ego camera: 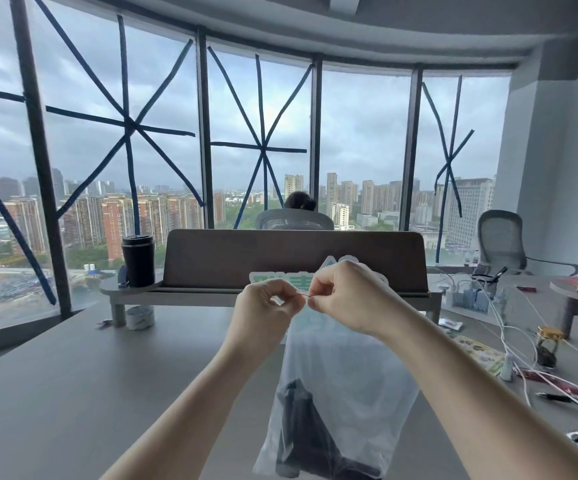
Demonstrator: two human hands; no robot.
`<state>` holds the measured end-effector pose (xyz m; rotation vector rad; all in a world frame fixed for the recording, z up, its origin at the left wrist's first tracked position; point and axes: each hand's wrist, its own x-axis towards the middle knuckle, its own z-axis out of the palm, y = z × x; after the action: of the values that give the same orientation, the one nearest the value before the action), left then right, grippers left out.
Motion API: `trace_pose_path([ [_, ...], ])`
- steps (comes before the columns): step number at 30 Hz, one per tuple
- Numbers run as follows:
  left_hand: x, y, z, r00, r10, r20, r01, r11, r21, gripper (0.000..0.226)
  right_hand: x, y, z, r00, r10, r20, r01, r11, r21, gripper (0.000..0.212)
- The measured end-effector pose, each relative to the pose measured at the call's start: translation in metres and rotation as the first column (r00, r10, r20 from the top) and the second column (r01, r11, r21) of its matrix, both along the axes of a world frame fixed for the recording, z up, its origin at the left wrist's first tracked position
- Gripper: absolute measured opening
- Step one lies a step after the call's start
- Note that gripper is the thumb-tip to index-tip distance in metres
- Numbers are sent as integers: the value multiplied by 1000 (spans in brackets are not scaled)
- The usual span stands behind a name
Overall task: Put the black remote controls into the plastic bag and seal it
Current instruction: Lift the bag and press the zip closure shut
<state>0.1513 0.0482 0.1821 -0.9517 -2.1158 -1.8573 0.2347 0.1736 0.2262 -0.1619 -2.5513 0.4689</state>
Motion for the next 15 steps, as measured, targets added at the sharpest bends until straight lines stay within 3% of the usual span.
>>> trace_pose_path([
  [15,-23,-23,-4,990,75,118,-98,975,198,16,10,15,-20,990,-123,-67,132,981,142,16],
])
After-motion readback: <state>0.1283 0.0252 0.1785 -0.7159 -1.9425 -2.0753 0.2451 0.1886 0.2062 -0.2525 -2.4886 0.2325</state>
